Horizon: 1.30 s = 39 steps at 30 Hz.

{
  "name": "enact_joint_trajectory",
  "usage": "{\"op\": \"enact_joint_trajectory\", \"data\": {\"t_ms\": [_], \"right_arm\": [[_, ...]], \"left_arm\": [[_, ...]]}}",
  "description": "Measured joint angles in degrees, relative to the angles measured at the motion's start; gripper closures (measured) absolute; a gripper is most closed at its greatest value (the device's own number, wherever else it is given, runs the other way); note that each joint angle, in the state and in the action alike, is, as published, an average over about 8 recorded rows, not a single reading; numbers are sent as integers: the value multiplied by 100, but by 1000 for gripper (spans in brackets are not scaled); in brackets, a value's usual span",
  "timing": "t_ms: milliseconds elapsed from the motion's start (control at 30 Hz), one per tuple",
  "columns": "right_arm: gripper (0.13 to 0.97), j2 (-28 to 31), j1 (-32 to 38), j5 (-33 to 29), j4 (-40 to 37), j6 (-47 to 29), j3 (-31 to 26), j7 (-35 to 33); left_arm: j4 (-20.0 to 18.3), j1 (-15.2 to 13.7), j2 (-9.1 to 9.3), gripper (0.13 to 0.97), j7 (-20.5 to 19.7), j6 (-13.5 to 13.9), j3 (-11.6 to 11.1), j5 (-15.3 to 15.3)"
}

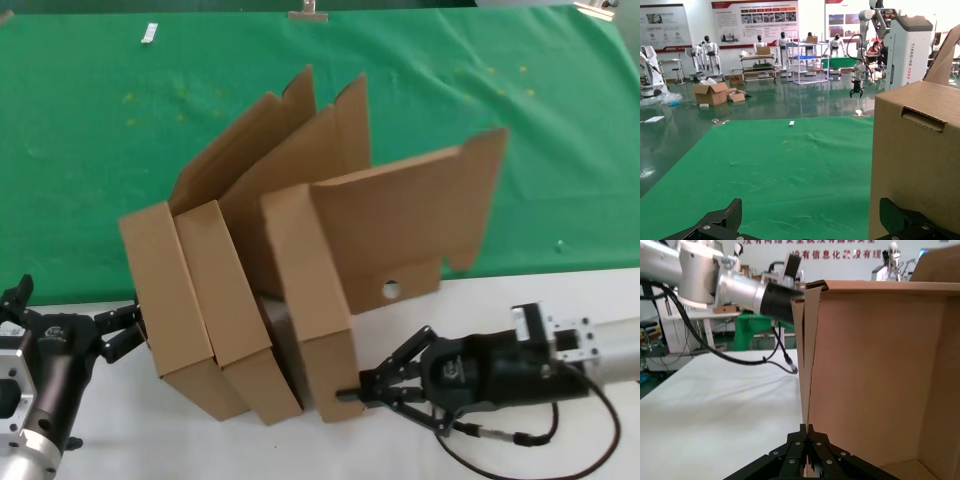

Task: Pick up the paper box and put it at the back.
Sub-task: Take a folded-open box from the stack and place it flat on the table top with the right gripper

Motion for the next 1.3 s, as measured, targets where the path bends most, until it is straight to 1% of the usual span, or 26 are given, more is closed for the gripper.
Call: {"op": "enact_joint_trajectory", "data": {"t_ms": [200, 300, 400, 500, 600, 667, 833, 900, 967, 1067, 1133, 1300], "right_arm": [[940, 247, -1, 126, 43, -199, 133, -84], [940, 392, -49, 246, 207, -234, 221, -93], [941, 537, -209, 436, 673, -200, 364, -57], [941, 660, -487, 681, 1427, -10, 575, -11], [941, 727, -801, 862, 2262, 427, 870, 5], [941, 718, -1002, 848, 2786, 832, 1146, -24], [941, 579, -1467, 484, 3994, 2010, 1919, -179], [941, 539, -1592, 364, 4390, 2470, 2102, -221], [941, 529, -1645, 306, 4676, 2888, 2167, -238], [941, 527, -1529, 269, 4795, 3426, 2096, -307], [941, 505, -1324, 243, 4658, 3712, 1999, -450], [941, 323, -510, 151, 3706, 4300, 1697, -1183]], "left_arm": [[0, 0, 0, 132, 0, 0, 0, 0], [0, 0, 0, 132, 0, 0, 0, 0], [0, 0, 0, 132, 0, 0, 0, 0], [0, 0, 0, 132, 0, 0, 0, 0], [0, 0, 0, 132, 0, 0, 0, 0], [0, 0, 0, 132, 0, 0, 0, 0], [0, 0, 0, 132, 0, 0, 0, 0], [0, 0, 0, 132, 1, 0, 0, 0], [0, 0, 0, 132, 1, 0, 0, 0], [0, 0, 0, 132, 1, 0, 0, 0], [0, 0, 0, 132, 1, 0, 0, 0], [0, 0, 0, 132, 2, 0, 0, 0]]}}
